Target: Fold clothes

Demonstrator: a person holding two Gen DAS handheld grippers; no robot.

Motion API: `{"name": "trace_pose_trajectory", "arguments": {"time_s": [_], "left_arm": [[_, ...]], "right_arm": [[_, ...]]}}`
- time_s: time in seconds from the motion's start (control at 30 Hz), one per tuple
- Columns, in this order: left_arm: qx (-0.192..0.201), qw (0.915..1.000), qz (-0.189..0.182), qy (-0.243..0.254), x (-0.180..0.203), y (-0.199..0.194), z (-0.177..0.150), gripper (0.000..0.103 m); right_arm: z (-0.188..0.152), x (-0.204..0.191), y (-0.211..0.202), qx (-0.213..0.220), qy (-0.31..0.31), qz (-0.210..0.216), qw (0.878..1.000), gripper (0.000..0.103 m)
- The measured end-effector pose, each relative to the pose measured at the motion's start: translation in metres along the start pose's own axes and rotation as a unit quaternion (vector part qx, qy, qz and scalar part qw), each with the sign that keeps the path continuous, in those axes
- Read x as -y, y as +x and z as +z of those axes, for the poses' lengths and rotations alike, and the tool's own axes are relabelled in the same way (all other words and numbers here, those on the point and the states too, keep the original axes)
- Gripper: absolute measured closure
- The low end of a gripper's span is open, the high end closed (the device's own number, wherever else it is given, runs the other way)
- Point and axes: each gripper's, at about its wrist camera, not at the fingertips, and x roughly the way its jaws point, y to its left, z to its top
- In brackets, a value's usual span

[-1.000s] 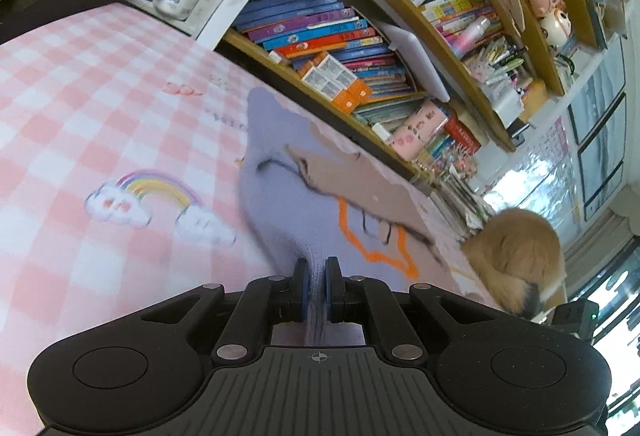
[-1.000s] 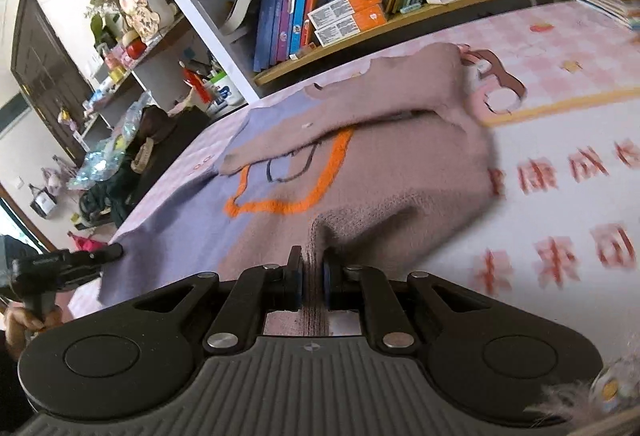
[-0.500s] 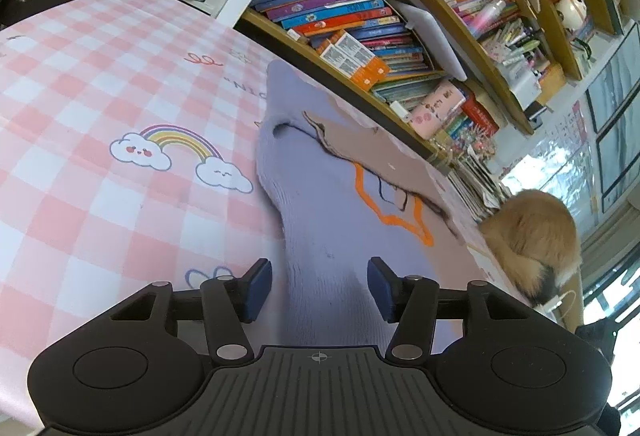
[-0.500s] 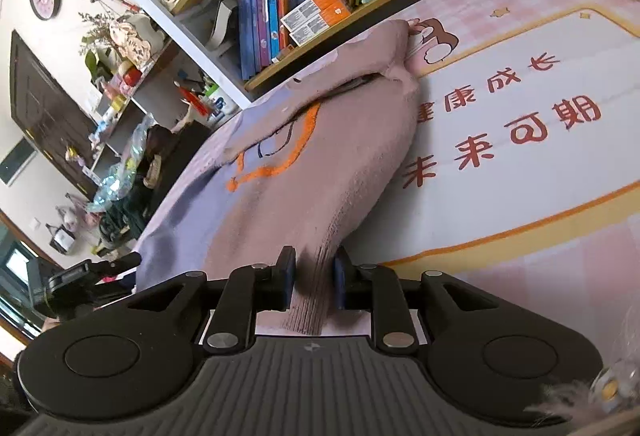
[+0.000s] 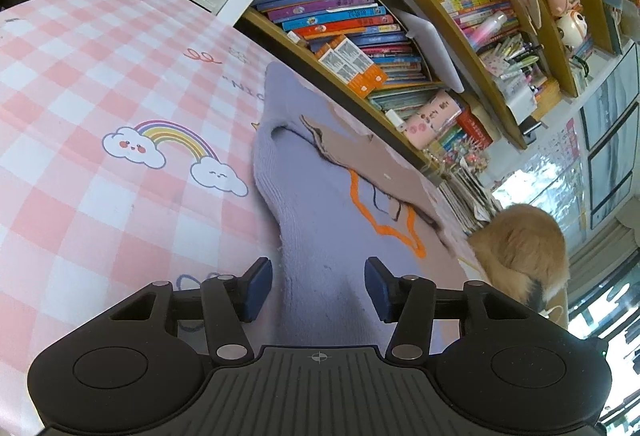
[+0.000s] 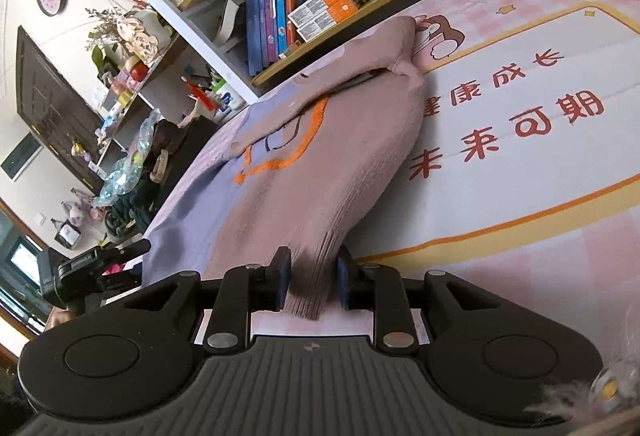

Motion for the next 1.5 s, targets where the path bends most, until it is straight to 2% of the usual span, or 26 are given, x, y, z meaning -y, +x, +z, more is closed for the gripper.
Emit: {"name": "trace_pose_trajectory", "arguments": {"time_s": [0.5, 0.57, 0.6, 0.67, 0.8, 0.9, 1.1, 1.2, 1.3, 1.4, 1.5], "left_arm": [[-0.001, 0.9999, 0.005, 0.009, 0.003, 0.0, -0.002, 0.055], [-0.002, 1.0, 0.007, 0.006, 0.002, -0.001, -0.002, 0.082], [-0.001, 1.0, -0.004, 0.003, 0.001, -0.005, -0.004, 0.097], [0.003, 0.9996, -0.026, -0.004, 0.001, -0.012, -0.006, 0.098], [0.009, 0.9973, -0.071, -0.018, -0.001, -0.027, -0.012, 0.099], [0.014, 0.994, -0.105, -0.028, -0.002, -0.038, -0.016, 0.098], [0.055, 0.978, -0.194, -0.055, 0.005, -0.052, -0.018, 0.098], [0.088, 0.9679, -0.219, -0.086, 0.002, -0.053, -0.009, 0.098], [0.11, 0.9582, -0.239, -0.113, -0.001, -0.047, -0.001, 0.098], [0.109, 0.9551, -0.248, -0.12, 0.0, -0.04, 0.001, 0.098], [0.108, 0.954, -0.251, -0.124, 0.0, -0.034, 0.004, 0.098]], "right_arm": [[-0.001, 0.002, 0.0, 0.003, 0.001, 0.005, 1.0, 0.082], [-0.001, 0.001, 0.0, 0.002, -0.003, 0.001, 1.0, 0.083], [-0.001, 0.0, 0.0, 0.001, -0.005, 0.0, 1.0, 0.086], [-0.002, 0.002, 0.0, 0.0, 0.001, 0.007, 1.0, 0.092], [0.001, 0.01, -0.012, 0.019, 0.042, 0.068, 0.997, 0.093], [0.004, 0.008, -0.024, 0.031, 0.05, 0.108, 0.992, 0.094], [0.016, -0.007, -0.043, 0.064, 0.05, 0.159, 0.984, 0.094], [0.028, -0.008, -0.049, 0.104, 0.071, 0.185, 0.975, 0.094], [0.041, -0.005, -0.046, 0.144, 0.109, 0.191, 0.965, 0.094], [0.049, -0.006, -0.037, 0.157, 0.121, 0.188, 0.962, 0.095], [0.054, -0.011, -0.027, 0.15, 0.116, 0.183, 0.965, 0.096]]}}
